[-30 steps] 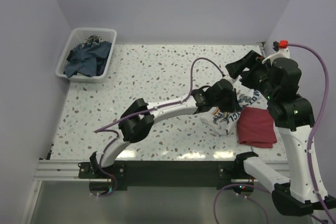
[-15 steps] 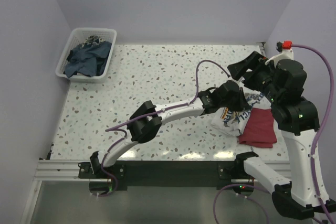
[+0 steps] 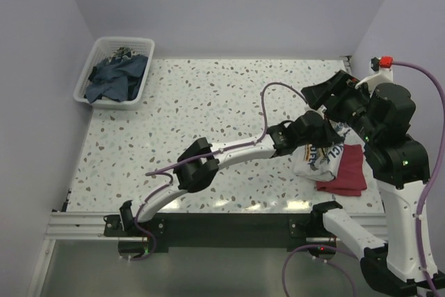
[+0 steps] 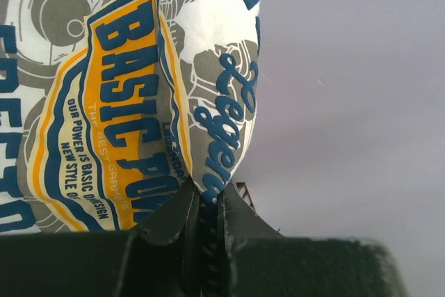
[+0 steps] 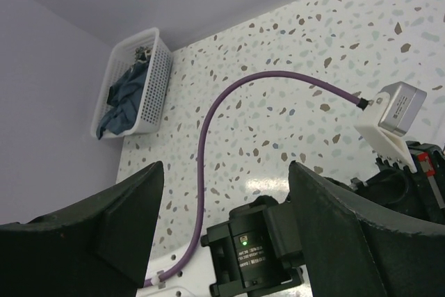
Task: Fold and stack the tank tops
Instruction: Neatly place the folded tank top to the corner
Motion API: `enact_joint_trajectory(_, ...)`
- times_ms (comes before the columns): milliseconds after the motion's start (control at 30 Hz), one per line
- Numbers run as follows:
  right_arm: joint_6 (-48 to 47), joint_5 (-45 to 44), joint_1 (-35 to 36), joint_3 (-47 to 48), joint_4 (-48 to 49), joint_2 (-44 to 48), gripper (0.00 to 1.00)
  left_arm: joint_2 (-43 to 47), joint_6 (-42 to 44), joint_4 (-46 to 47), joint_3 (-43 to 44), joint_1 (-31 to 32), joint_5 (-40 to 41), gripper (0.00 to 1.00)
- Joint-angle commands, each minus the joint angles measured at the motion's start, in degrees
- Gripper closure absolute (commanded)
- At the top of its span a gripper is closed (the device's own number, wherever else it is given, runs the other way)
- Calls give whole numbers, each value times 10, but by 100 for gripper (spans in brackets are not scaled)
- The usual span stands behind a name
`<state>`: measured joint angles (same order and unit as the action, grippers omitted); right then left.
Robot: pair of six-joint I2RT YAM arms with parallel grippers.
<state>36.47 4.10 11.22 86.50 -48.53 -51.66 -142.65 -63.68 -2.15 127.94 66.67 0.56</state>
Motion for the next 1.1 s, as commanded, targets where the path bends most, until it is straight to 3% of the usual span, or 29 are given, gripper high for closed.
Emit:
enact_joint_trajectory(0,10,25,1,15,5,5,24,1,-46,73,24,18,52,100)
enact_joint_trajectory(267,19,31,0,3,8,13,24,-31,-90,95,39,38,111,100)
enact_joint_trajectory(500,19,28,-1,-15,10,19,24,-90,-87,154,85,40,78,99)
enact_joint_trajectory(533,18,28,0,-16,9,19,24,-92,-86,161,83,40,71,92)
enact_joint_trajectory(567,19,28,0,-18,10,18,24,-95,-80,165,83,41,63,73)
enact_joint_trajectory(667,20,31,0,-23,14,18,24,-85,-63,193,58,42,51,55)
enact_joint_trajectory(833,21,25,0,-24,18,16,24,-76,-37,219,55,42,38,42)
enact_joint_trajectory(1067,20,21,0,-32,23,14,24,-33,-10,232,7,42,45,40)
